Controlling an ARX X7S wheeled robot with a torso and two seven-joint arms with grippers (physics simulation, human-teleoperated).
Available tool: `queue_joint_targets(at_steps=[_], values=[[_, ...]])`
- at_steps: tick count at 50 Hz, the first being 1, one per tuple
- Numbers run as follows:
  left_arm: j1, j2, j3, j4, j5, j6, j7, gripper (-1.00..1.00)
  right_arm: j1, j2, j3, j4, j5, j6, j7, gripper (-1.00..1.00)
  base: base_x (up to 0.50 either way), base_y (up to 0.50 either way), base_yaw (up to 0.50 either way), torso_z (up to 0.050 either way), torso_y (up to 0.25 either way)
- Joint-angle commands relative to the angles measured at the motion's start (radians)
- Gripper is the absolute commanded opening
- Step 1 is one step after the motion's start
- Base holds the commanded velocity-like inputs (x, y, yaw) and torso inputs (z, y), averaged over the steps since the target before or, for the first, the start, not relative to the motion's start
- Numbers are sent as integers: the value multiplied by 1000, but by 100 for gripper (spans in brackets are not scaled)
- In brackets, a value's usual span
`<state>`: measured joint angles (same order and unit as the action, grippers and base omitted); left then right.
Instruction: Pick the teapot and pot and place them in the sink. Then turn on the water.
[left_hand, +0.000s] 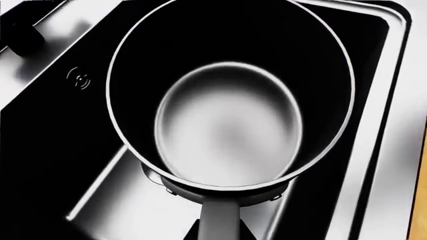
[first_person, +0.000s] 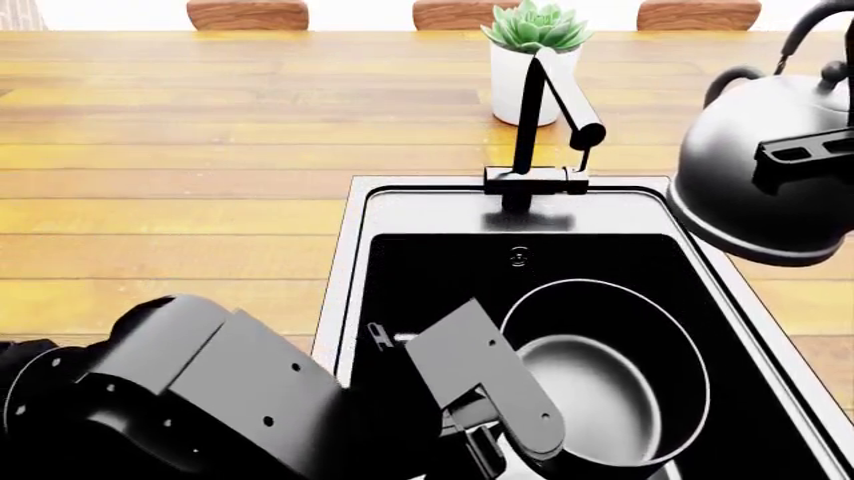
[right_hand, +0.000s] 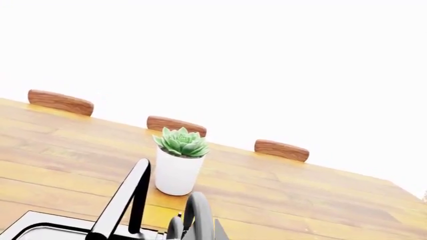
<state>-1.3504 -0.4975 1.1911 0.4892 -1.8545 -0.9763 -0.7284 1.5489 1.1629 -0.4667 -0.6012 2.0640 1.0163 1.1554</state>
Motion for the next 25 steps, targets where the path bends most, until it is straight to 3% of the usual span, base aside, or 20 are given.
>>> queue_joint_targets(at_steps=[1, 25], values=[[26, 25, -28, -37, 116, 17, 29, -100, 38, -2, 26, 9, -46, 4, 11, -100, 0, 0, 0, 0, 0], [100, 108, 39, -143, 236, 36, 111, -100, 11, 8, 32, 6, -62, -9, -8, -100, 0, 0, 0, 1, 4]])
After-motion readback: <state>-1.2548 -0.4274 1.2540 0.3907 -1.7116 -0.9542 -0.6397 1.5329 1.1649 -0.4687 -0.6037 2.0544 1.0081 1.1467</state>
